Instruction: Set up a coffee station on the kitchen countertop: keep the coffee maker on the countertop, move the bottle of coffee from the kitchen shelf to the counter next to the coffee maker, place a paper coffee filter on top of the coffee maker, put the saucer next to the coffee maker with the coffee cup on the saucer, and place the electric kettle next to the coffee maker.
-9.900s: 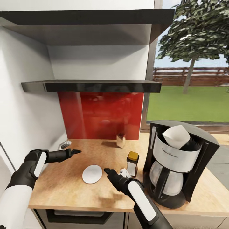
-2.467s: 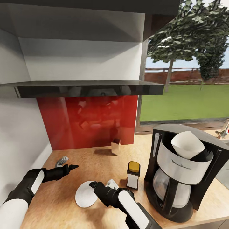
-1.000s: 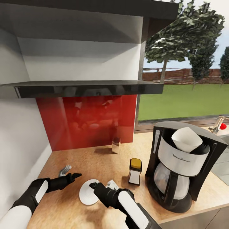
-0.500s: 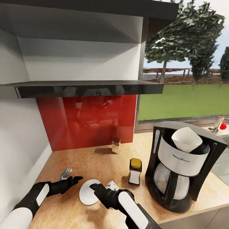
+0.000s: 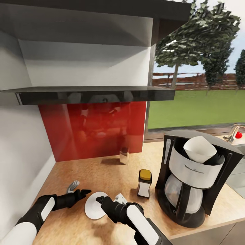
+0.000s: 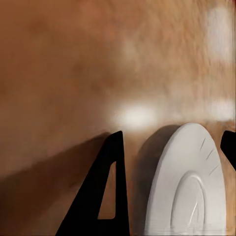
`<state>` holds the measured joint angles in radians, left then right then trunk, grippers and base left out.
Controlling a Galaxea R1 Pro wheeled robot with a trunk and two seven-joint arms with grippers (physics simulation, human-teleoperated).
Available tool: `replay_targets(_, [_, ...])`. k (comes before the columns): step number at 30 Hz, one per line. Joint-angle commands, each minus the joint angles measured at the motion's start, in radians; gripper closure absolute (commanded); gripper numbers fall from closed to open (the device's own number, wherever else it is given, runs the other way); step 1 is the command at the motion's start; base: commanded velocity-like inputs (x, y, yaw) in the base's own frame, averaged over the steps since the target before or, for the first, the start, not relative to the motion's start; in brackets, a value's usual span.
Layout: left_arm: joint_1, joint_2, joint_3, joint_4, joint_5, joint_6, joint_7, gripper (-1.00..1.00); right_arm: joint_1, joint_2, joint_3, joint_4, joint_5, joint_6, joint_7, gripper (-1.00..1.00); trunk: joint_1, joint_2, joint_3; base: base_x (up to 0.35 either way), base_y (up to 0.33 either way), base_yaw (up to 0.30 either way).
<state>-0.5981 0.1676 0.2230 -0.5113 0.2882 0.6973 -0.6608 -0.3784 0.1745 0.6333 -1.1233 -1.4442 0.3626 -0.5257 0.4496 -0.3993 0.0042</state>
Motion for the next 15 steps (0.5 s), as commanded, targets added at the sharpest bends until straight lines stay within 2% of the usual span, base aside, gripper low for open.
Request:
replay_targets(1, [0.000,0.005,-0.034,-0.002,-0.005,0.007,-0.061,-1.00,0.000,0.000,0.000,0.004,-0.005,0.001,-0.007,-1.00,0.000,-0.001,-0.001,0.000,0.000,0.000])
replay_targets(5, [0.000,0.009,-0.073,-0.004,-0.004,0.008,-0.105,-1.00,0.000,0.000,0.000,0.012,-0.005,0.001,-0.007,-1.00,0.000,-0.001,-0.001,0.000,0.000,0.000])
replay_targets(15, [0.001,0.002,-0.080,-0.004,-0.004,0.008,-0.114,-1.00,0.000,0.000,0.000,0.030,-0.006,0.002,-0.007,-1.00,0.000,-0.001,-0.001,0.000,0.000,0.000])
